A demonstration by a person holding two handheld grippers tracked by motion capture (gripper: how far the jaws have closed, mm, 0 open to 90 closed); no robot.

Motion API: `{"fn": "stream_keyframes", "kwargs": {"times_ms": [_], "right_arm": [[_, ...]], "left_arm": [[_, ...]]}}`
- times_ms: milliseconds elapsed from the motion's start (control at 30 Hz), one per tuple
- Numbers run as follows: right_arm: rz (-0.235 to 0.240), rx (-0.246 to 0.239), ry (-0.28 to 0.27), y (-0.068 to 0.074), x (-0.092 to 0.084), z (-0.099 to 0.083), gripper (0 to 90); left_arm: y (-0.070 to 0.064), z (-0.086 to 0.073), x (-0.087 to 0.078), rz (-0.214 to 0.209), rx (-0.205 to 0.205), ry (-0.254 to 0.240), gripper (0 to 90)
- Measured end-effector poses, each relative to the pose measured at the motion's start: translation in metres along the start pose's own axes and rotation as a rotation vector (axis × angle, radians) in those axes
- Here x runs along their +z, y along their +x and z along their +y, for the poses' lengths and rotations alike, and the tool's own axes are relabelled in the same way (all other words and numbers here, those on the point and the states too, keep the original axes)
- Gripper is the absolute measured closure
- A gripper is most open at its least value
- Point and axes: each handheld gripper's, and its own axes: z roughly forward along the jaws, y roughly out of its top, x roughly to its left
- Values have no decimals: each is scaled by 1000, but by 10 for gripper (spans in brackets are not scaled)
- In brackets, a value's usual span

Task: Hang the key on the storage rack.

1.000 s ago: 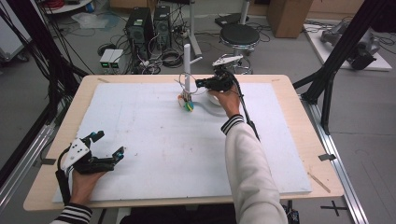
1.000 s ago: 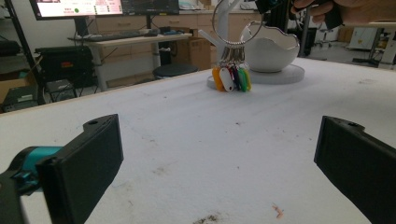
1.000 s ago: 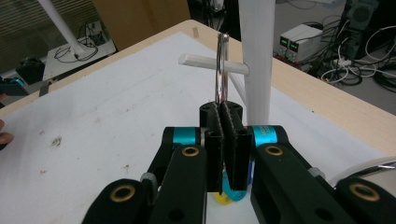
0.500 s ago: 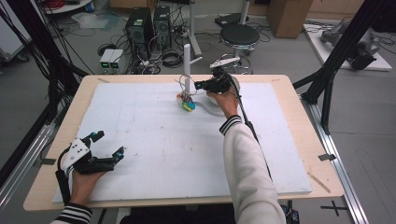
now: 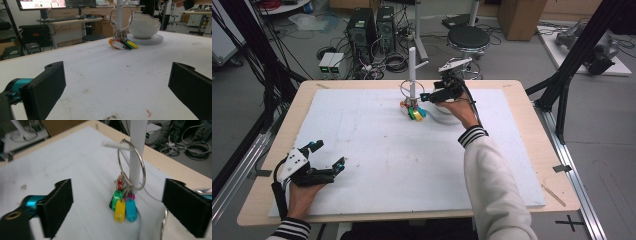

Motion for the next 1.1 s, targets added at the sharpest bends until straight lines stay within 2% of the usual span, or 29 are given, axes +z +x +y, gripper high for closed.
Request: {"fn": "stream_keyframes", "kwargs": {"times_ms": [33, 100, 167, 200, 267, 500, 700, 800, 900, 1100], "right_arm": [[-4, -11, 16, 3, -5, 0, 10], [-5, -19, 16, 8, -16, 1, 10], [0, -36, -35, 13, -28, -1, 10], [-1, -52, -90, 16, -37, -6, 9], [6, -61, -126, 18, -51, -14, 10], [-48, -55, -248, 14, -98, -63, 10], [-80, -49, -314, 12, -128, -108, 10], [-83, -34, -337, 16, -138, -130, 9], [-93, -38, -385, 21, -143, -153, 10], [-117, -24, -442, 22, -139, -192, 9]], "left_arm": [[0, 0, 0, 1, 1, -2, 17], [0, 0, 0, 2, 1, 0, 17], [0, 0, 0, 4, 1, -1, 17], [0, 0, 0, 3, 0, 1, 17], [0, 0, 0, 3, 1, 0, 17], [0, 0, 0, 3, 1, 0, 17], [0, 0, 0, 3, 3, 0, 17], [0, 0, 0, 1, 4, 1, 17], [-1, 0, 0, 2, 3, -3, 17], [-1, 0, 0, 3, 5, -3, 17]]}}
